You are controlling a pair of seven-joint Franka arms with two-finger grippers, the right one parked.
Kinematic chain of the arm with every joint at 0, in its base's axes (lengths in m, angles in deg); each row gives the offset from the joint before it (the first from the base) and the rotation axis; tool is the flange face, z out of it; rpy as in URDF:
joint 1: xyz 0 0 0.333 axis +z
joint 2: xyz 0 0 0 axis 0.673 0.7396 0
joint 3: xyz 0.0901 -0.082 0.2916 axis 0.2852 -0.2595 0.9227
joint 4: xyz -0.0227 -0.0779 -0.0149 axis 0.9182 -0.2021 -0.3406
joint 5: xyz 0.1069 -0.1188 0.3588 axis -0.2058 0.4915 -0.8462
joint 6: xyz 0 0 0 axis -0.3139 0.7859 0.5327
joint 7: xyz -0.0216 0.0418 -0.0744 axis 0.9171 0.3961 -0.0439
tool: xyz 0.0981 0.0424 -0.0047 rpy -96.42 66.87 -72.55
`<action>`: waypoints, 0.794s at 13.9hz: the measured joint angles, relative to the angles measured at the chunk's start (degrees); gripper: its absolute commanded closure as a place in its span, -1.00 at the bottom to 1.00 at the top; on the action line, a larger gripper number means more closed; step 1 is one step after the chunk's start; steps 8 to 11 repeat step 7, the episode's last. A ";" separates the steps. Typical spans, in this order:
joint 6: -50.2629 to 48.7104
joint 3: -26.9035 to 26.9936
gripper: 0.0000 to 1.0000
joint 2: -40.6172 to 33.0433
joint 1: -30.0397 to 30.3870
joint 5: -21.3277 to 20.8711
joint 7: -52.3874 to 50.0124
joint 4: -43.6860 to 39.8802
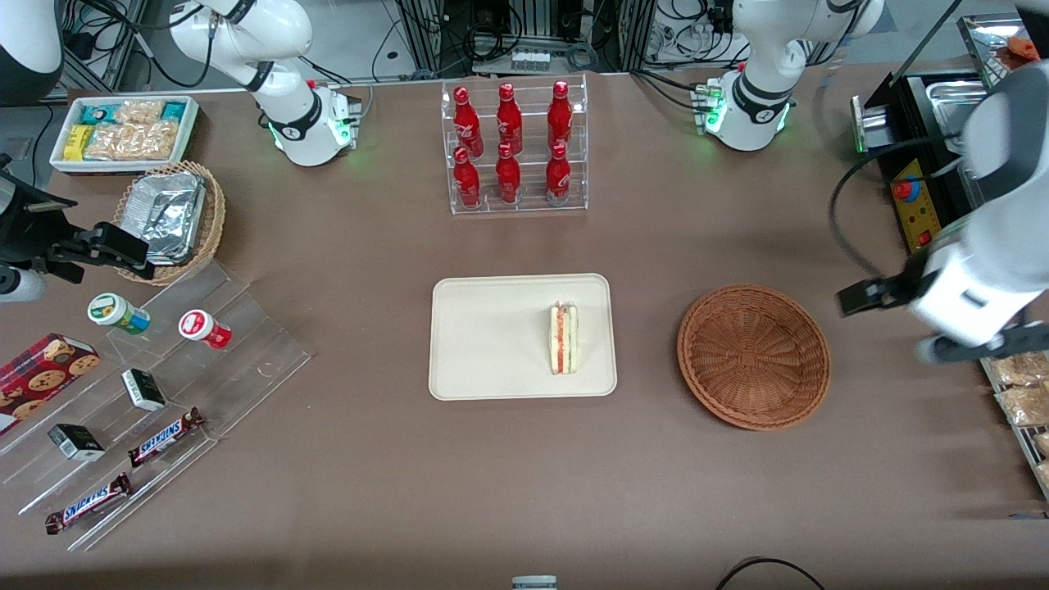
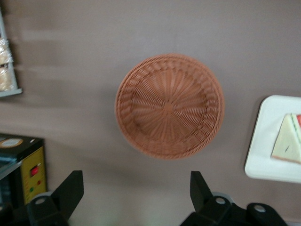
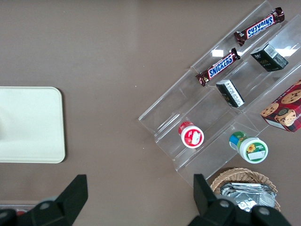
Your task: Place sandwich from basket to tray
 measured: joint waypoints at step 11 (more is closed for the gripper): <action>-1.87 -0.49 -1.00 -6.83 0.04 0.00 0.13 7.16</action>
